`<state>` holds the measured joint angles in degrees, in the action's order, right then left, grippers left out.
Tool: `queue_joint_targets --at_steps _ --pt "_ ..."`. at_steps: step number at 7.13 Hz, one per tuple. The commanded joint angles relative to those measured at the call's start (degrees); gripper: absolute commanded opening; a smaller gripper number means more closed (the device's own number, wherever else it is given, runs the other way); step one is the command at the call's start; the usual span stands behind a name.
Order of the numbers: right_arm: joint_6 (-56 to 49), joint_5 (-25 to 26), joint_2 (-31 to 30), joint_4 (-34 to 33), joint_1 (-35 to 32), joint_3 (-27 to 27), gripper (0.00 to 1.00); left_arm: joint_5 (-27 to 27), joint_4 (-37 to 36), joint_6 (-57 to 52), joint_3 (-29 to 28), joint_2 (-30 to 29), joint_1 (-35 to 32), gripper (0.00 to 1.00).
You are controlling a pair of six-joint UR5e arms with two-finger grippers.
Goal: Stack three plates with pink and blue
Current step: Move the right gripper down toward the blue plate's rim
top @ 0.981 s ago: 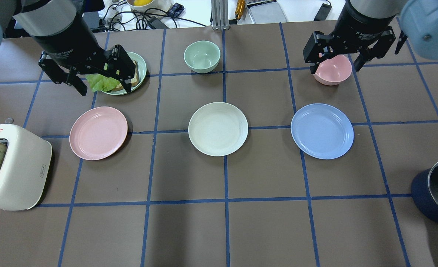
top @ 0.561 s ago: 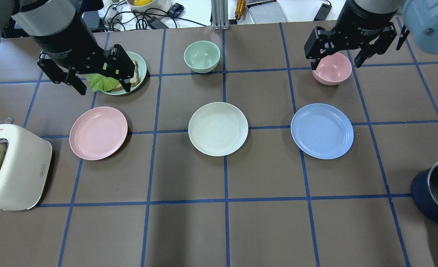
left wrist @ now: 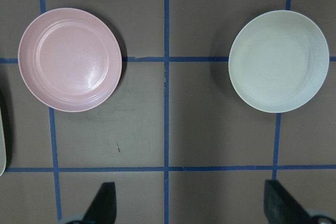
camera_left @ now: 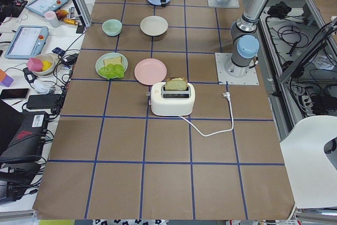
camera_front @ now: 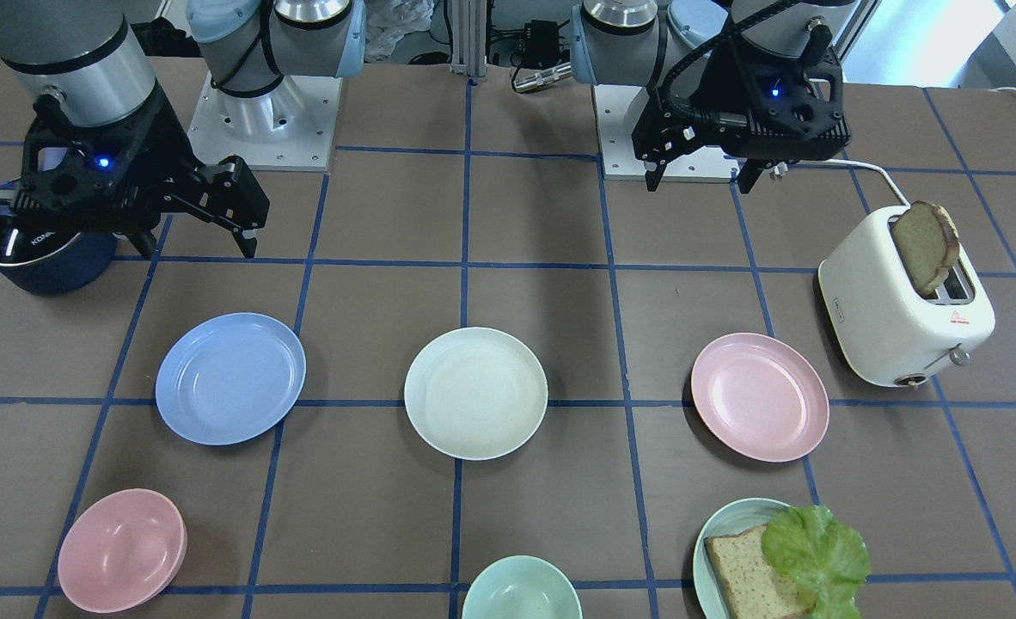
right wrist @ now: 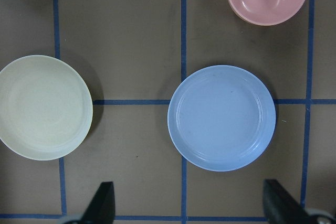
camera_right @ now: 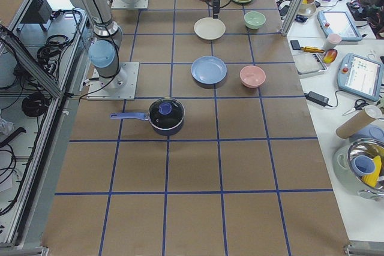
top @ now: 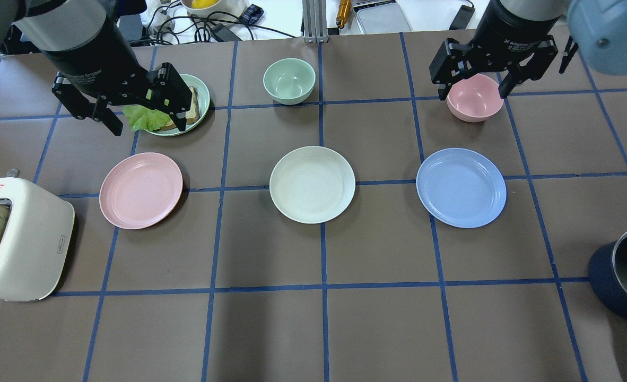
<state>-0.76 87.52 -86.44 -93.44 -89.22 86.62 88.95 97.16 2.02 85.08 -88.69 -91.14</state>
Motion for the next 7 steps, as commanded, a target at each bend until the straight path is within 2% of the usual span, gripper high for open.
queue_joint_targets --at_steps 1,3,4,5,6,7 --pt "-0.1 -0.8 4.2 -1.4 0.8 0.3 1.00 0.0 0.0 0.0 0.0 0.0 0.0 1.00" --pt "-2.6 1.8 12.1 -11.6 5.3 2.3 1.00 0.0 0.0 0.0 0.0 -0.1 0.0 1.00" --pt "-6.7 1.3 12.8 -11.8 9.4 4.3 1.00 0.0 0.0 0.0 0.0 0.0 0.0 1.00" --pt "-9.2 0.6 13.8 -17.5 14.2 8.5 1.00 0.0 0.0 0.0 0.0 0.0 0.0 1.00" --pt "-10.1 0.6 14.1 -22.6 15.7 12.7 1.00 0.1 0.0 0.0 0.0 0.1 0.0 1.00" --pt "-10.6 -1.3 14.5 -24.4 16.9 16.1 1.00 0.1 0.0 0.1 0.0 0.0 0.0 1.00"
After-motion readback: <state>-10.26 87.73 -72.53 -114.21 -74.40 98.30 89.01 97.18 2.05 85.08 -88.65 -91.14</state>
